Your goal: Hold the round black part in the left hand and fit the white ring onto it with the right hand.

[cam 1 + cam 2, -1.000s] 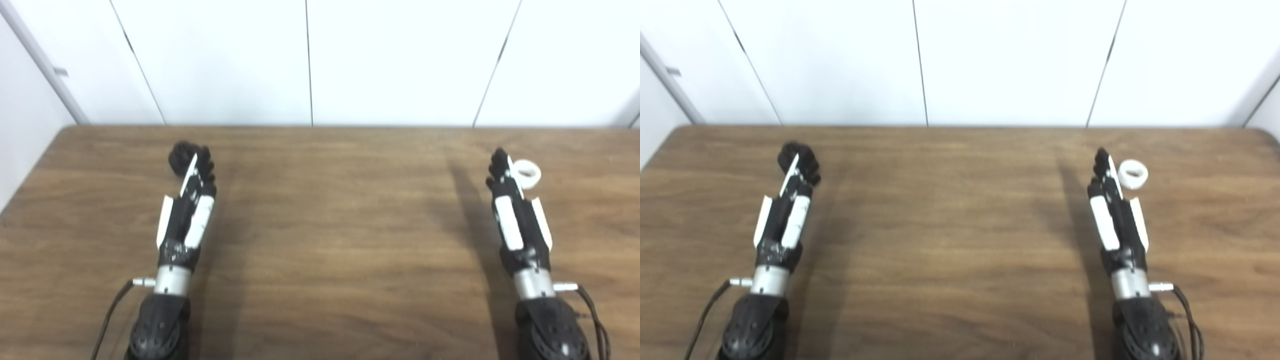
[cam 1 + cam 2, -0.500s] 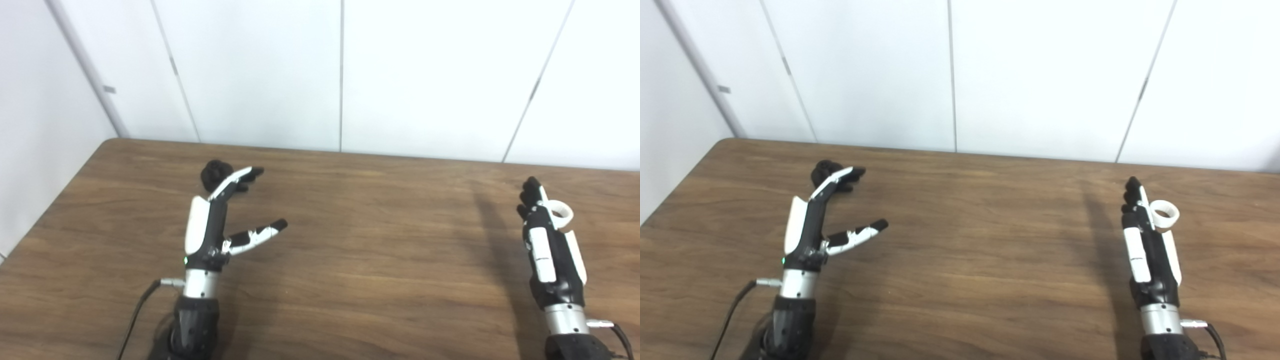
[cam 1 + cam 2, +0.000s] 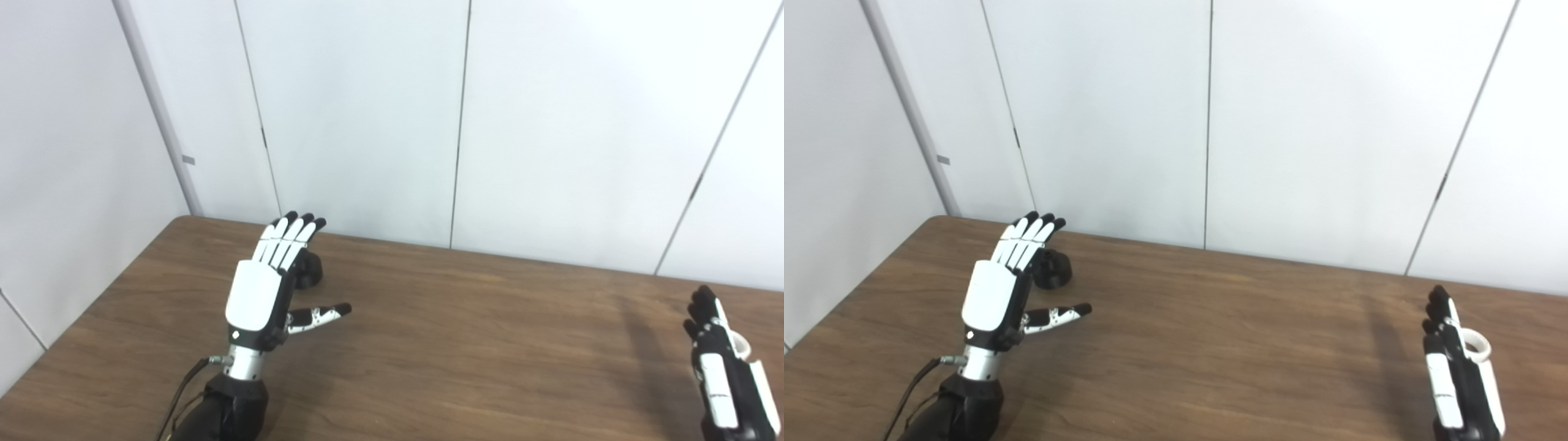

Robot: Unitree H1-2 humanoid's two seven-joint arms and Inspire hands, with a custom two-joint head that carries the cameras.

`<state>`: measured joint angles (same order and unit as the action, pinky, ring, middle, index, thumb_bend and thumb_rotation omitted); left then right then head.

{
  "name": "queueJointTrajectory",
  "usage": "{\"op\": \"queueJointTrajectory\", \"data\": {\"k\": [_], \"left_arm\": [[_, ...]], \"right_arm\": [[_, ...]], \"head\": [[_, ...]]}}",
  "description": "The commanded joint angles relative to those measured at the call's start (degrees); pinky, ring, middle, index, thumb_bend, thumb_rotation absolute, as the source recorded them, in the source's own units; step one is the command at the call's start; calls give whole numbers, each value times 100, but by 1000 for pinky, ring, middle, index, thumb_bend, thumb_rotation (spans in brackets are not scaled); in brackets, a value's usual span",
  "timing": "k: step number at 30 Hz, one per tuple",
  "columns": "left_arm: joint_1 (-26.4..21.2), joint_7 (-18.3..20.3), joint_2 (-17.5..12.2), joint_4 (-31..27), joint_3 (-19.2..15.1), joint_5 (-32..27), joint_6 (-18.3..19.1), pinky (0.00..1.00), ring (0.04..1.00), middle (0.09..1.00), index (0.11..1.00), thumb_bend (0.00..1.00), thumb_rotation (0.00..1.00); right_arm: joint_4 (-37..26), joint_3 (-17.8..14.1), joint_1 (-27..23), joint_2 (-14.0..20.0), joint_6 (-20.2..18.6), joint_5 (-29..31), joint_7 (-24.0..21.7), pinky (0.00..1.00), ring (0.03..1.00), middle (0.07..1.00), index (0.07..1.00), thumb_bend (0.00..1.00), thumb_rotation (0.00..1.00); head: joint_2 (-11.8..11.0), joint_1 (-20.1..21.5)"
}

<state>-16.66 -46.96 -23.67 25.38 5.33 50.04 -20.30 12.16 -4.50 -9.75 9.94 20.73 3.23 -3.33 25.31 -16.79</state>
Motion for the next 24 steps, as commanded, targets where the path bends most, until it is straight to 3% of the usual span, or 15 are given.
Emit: {"op": "queueJointTrajectory", "data": {"k": [1,8,12,20,24], "left_arm": [[7,5,-57,234,-41,-143,128,981,978,956,950,911,351],[-152,786,39,351,-413,-1027,604,1000,1000,1000,1000,996,463],[-281,1263,-28,474,-569,-1444,877,1000,1000,1000,1000,1000,435],[-631,2405,-528,1036,-671,-2195,1080,1000,1000,1000,1000,1000,435],[-681,3384,-850,1055,-635,-2617,1271,1000,1000,1000,1000,1000,459]], "right_arm": [[576,26,466,-63,124,-58,14,991,1000,1000,1000,379,922],[613,15,452,-60,191,-54,11,995,1000,1000,1000,350,925],[627,11,453,-51,199,-54,13,1000,1000,1000,1000,348,927],[548,4,487,-26,153,14,-21,1000,1000,1000,1000,354,931],[502,2,501,-31,142,24,-16,1000,1000,1000,1000,351,915]], "head": [[-12,-39],[-11,-131],[1,-153],[73,-228],[111,-261]]}}
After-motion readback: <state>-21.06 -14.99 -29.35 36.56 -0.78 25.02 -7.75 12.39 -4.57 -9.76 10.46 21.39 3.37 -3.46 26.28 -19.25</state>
